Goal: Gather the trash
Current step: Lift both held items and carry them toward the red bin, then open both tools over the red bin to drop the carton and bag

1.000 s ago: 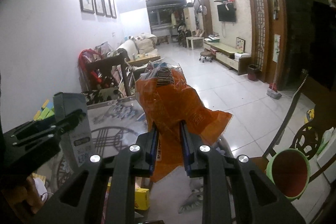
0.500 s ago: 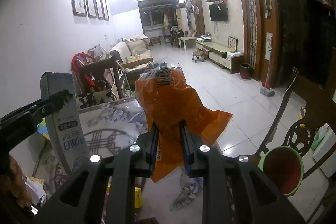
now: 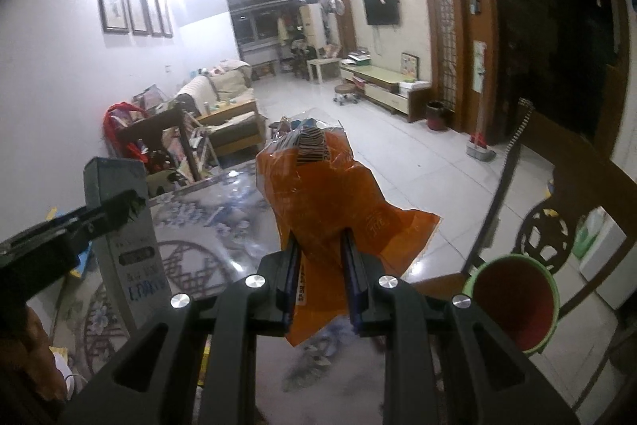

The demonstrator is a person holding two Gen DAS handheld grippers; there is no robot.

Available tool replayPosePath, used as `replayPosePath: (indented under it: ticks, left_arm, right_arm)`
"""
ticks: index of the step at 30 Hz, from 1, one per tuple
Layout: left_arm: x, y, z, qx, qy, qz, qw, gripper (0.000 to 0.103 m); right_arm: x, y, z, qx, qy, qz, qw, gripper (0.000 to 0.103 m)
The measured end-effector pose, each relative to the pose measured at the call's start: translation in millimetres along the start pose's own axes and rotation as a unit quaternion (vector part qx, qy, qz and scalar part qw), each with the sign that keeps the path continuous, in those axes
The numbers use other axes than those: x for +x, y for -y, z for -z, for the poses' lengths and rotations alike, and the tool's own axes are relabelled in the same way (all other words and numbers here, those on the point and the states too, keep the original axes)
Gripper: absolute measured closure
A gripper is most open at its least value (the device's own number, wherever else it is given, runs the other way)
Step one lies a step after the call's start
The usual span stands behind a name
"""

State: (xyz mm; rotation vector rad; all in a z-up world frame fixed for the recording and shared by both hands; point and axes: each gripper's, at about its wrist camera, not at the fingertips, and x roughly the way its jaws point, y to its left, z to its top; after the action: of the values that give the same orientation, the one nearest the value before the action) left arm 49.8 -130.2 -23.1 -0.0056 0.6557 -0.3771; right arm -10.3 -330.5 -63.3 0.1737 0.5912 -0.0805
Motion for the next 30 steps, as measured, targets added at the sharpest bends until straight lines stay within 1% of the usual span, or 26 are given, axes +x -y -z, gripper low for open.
replayPosePath:
  ticks: [5,8,17,20,23,27,30]
  left_arm:
    - [30.0,30.8,3.7,0.017,-0.026,0.031,0.999,0.065]
    - [48.5,55.4,3.8,0.033,-0.04,0.053,0.9973,0.065]
    - [83.2,124.5,-0.5,0.079,-0.053,0.104,0.99,0.065]
    - [99.0,148.5,1.4,0.096,-0.062,0.121,0.9861,0.065]
    - [117.9,171.5,4.8,0.107,-0.08,0.141,0.9809,0.065]
    - [146.4,206.2,10.5,0.111,-0.107,0.185,0.9706,0.065]
    - [167.4,232.1,15.8,0.11,-0.126,0.205,0.9645,0.065]
  right_arm:
    - [2.8,40.3,0.7,0.023,-0.007,0.032,0.999,0.083]
    - [2.9,68.0,2.3,0.04,-0.009,0.055,0.998,0.083]
    - [1.6,137.2,10.3,0.082,-0.017,0.113,0.99,0.083]
    - [4.9,159.1,16.2,0.092,-0.028,0.13,0.987,0.083]
    - [13.3,188.9,23.2,0.111,-0.044,0.147,0.982,0.083]
    - [27.2,225.6,34.3,0.137,-0.067,0.17,0.974,0.082]
    - [39.7,248.7,44.1,0.158,-0.081,0.182,0.967,0.082]
